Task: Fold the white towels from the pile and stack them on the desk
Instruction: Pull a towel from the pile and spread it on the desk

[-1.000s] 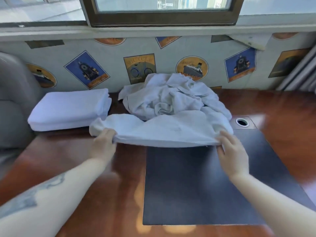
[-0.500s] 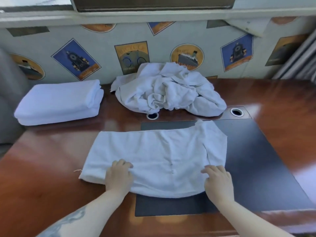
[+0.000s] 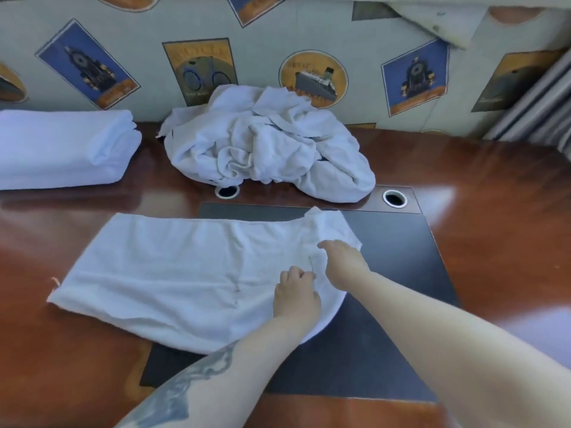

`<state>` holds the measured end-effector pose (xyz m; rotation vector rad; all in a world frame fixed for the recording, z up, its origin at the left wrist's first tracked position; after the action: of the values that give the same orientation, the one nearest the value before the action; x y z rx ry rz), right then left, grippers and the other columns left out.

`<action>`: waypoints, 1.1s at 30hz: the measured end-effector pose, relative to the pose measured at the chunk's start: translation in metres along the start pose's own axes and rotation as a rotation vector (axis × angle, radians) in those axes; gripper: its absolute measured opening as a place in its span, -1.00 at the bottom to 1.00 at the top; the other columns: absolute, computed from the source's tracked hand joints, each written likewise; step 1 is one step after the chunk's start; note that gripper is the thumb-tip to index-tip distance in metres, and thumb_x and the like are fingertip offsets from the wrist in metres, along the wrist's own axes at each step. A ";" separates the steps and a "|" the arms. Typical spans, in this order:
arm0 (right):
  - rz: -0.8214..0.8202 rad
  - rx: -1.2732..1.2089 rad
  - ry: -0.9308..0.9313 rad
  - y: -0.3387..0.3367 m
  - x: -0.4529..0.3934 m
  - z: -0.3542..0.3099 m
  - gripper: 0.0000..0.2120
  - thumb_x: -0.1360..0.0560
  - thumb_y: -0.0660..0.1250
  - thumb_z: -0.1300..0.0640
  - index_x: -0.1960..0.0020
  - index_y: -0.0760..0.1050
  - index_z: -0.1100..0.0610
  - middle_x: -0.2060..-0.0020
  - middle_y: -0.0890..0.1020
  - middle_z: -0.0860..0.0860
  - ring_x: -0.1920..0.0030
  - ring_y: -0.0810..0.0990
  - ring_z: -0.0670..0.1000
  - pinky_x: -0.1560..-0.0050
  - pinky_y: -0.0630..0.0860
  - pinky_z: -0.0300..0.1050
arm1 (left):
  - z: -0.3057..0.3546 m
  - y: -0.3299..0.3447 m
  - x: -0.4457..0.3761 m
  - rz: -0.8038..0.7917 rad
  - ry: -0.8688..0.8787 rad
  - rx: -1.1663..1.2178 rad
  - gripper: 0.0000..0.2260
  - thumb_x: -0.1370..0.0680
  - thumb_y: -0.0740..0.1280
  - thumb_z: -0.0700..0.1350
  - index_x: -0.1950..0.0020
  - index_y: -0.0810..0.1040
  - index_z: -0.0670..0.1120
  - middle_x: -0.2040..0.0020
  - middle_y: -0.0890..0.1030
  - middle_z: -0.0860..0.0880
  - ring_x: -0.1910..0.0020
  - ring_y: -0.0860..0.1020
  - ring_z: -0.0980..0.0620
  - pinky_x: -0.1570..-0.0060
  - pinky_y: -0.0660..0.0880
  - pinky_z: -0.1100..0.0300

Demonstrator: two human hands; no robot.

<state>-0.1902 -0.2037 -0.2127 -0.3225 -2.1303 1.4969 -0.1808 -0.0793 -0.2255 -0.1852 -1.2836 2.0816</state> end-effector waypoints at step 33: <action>0.014 -0.098 -0.276 -0.044 -0.007 0.094 -0.72 -0.56 0.16 0.17 -0.22 0.48 0.01 -0.08 0.57 0.00 -0.07 0.54 0.11 0.12 0.44 -0.09 | 0.052 0.035 0.013 0.138 -0.302 0.046 -0.70 -0.58 0.24 -0.01 -0.33 0.43 0.06 -0.31 0.46 0.04 -0.35 0.37 0.02 -0.26 0.35 0.16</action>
<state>-0.2304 -0.2989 -0.1982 -0.1725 -2.4269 1.5214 -0.2305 -0.1200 -0.2254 0.0671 -1.4305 2.3206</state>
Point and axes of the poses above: each hand's wrist, its own x-axis away from the middle knuckle, its own y-axis out of the palm, z = x × y, the point moved 10 cm from there along -x, towards the middle knuckle
